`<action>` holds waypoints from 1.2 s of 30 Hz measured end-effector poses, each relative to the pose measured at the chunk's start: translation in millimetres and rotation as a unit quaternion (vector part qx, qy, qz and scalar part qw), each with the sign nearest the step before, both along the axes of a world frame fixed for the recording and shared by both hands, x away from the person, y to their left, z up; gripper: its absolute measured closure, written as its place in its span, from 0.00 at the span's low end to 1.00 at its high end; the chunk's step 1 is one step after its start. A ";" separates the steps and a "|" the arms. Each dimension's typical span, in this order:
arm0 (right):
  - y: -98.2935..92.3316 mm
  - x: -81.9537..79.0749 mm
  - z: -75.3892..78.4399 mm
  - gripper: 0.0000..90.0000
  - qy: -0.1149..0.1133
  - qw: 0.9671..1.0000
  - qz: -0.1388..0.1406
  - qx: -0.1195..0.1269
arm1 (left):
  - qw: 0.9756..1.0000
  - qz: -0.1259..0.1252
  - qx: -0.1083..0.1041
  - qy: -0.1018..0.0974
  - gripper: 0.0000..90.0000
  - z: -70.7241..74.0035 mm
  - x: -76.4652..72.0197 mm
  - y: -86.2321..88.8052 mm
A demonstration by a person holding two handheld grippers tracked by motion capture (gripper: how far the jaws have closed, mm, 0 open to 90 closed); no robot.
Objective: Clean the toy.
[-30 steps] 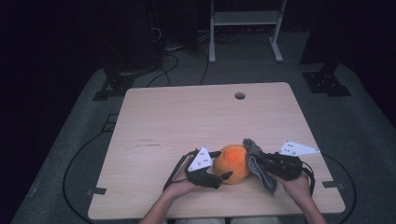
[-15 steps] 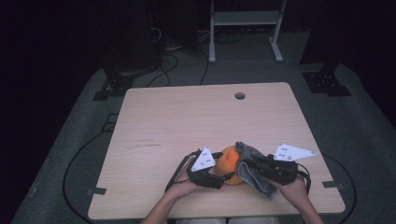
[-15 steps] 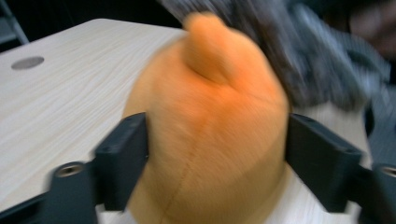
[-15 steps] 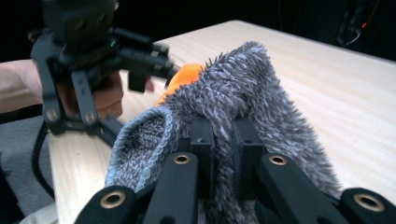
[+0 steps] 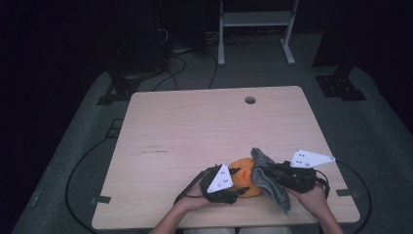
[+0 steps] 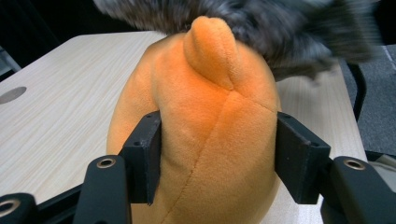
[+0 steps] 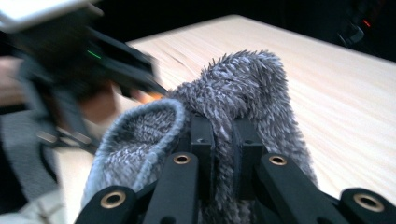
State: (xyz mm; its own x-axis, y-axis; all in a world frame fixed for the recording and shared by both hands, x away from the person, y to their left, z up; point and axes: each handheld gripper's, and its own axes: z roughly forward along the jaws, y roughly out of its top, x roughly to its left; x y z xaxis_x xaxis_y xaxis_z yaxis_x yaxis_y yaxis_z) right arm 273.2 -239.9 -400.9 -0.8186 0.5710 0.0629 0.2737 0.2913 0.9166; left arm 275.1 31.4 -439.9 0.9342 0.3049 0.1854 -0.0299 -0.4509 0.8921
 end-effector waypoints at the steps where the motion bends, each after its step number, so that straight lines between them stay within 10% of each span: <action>1: -3.4 1.7 -2.8 0.90 0.004 1.000 -0.006 -0.005 | 1.000 0.002 -0.002 -0.002 0.42 0.2 0.4 0.2; 5: -5.5 2.1 -3.9 0.90 0.018 1.000 -0.003 -0.002 | 1.000 0.029 -0.003 0.002 0.19 1.2 3.4 -4.7; 11: 19.4 -8.4 12.6 0.90 -0.004 0.998 0.066 -0.009 | 1.000 0.003 0.016 -0.014 0.38 -0.6 -1.8 0.1; 22: -29.5 16.2 -20.0 0.90 0.056 0.998 -0.024 0.016 | 0.999 -0.015 0.027 -0.024 0.40 -2.4 -4.8 -0.5; 28: -19.1 11.5 -10.5 0.90 0.040 0.999 -0.007 0.024 | 0.999 -0.017 0.026 -0.023 0.39 -3.2 -3.9 3.0; 36: -39.0 21.5 -28.3 0.90 0.075 0.996 -0.046 0.032 | 1.000 -0.017 0.019 -0.016 0.38 -3.7 -1.7 5.7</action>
